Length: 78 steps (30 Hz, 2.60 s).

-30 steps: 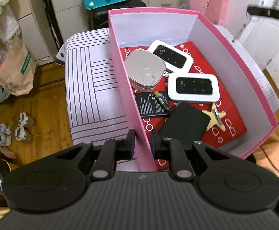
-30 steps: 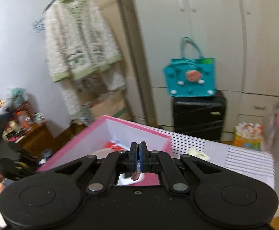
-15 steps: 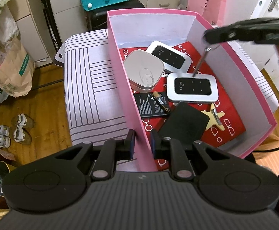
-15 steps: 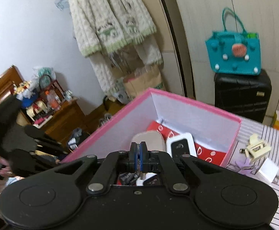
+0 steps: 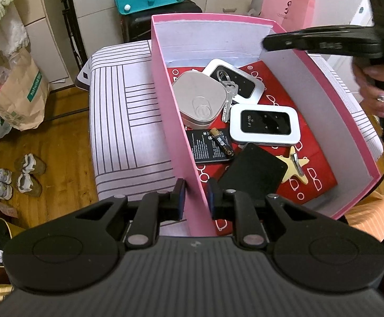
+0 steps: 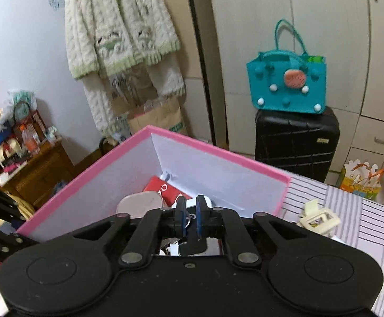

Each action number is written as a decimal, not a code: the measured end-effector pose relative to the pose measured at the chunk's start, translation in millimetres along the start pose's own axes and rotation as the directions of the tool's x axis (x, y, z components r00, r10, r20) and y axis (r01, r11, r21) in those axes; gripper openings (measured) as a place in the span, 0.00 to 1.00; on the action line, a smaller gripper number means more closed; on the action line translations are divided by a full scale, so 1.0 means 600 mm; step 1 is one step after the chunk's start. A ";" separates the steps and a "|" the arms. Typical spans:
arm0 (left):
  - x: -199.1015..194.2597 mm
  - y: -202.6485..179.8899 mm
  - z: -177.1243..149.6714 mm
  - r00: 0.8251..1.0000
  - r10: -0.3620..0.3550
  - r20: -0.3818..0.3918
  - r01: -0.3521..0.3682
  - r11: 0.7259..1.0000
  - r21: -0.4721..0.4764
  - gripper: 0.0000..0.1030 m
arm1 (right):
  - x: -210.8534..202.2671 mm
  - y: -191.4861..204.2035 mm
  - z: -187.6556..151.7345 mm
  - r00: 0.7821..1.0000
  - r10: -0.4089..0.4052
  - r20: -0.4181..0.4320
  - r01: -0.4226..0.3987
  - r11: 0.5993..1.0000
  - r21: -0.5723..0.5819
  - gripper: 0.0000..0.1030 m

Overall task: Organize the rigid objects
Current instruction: 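Carry the silver keys into the pink box and release them, then grasp the white power adapter on the table with the right tool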

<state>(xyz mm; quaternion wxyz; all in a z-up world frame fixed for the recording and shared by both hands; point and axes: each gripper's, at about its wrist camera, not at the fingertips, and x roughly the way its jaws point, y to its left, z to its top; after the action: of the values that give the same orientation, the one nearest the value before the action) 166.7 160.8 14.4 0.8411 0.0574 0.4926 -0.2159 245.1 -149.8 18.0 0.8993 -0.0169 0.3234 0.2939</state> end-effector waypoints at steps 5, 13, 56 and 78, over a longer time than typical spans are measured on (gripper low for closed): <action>0.000 -0.004 0.001 1.000 0.018 -0.005 -0.018 1.000 -0.014 0.15 | -0.071 -0.031 -0.021 0.997 -0.049 0.054 0.048 0.998 0.027 0.24; -0.010 -0.015 0.007 0.997 0.083 -0.002 -0.083 0.996 -0.033 0.14 | -0.144 -0.122 -0.081 0.988 -0.139 0.059 0.133 0.986 0.101 0.29; 0.022 -0.011 0.047 0.983 0.175 0.061 -0.164 0.975 -0.153 0.06 | 0.047 -0.255 -0.113 0.986 -0.129 -0.102 0.121 0.989 -0.081 0.62; 0.024 -0.010 0.046 0.986 0.154 0.069 -0.145 0.982 -0.124 0.07 | -0.061 -0.173 -0.096 0.987 -0.162 -0.015 0.162 0.986 0.030 0.47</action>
<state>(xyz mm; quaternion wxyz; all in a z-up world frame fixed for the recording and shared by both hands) 192.2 142.4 16.7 0.8755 0.0360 0.4655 -0.1245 245.5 -267.3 -22.2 0.9184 -0.0307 0.3311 0.2144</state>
